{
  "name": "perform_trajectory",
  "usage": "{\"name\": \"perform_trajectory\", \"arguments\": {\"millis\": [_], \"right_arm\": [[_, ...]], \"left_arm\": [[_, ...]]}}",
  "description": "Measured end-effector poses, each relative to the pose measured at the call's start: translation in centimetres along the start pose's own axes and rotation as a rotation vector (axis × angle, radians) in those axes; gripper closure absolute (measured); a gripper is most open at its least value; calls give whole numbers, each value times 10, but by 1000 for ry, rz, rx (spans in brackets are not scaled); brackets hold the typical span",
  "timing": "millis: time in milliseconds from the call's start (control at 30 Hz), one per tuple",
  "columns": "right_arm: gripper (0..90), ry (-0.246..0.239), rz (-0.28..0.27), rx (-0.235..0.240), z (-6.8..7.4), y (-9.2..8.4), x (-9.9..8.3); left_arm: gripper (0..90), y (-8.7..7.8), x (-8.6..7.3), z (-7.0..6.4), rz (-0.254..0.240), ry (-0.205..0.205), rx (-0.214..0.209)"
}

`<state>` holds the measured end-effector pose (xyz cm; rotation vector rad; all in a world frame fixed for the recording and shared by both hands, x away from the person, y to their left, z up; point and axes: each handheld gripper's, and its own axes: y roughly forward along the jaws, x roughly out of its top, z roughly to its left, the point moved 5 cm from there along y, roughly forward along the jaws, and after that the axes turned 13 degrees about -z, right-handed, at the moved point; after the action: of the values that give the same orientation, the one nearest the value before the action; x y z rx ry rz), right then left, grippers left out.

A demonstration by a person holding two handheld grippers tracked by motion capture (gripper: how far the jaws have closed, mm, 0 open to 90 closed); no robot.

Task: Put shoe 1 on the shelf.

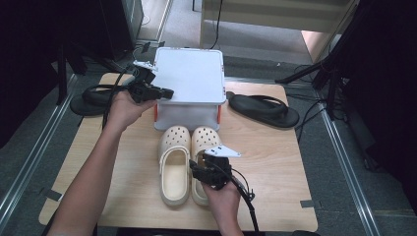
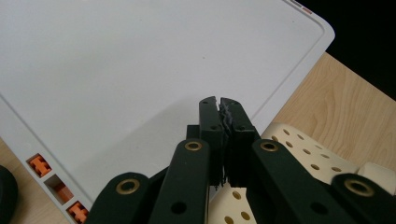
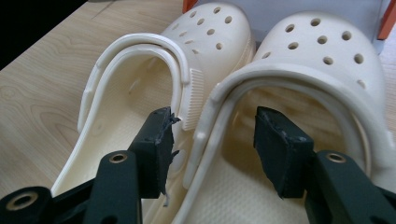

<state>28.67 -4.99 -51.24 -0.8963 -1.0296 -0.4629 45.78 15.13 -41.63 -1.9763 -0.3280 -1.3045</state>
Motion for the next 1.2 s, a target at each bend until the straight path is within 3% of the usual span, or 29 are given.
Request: {"name": "perform_trajectory", "arguments": {"millis": [100, 700, 933, 1200], "right_arm": [[479, -19, 3, -9, 2, 6, -1], [455, 23, 36, -22, 6, 31, -3], [545, 45, 50, -29, 7, 38, -2], [612, 112, 68, -28, 1, 35, 0]], "left_arm": [[888, -1, 0, 1, 2, 0, -3], [882, 1, 0, 0, -2, -3, 4], [881, 1, 0, 0, -5, -2, 3], [876, 1, 0, 0, -6, -5, -6]]}}
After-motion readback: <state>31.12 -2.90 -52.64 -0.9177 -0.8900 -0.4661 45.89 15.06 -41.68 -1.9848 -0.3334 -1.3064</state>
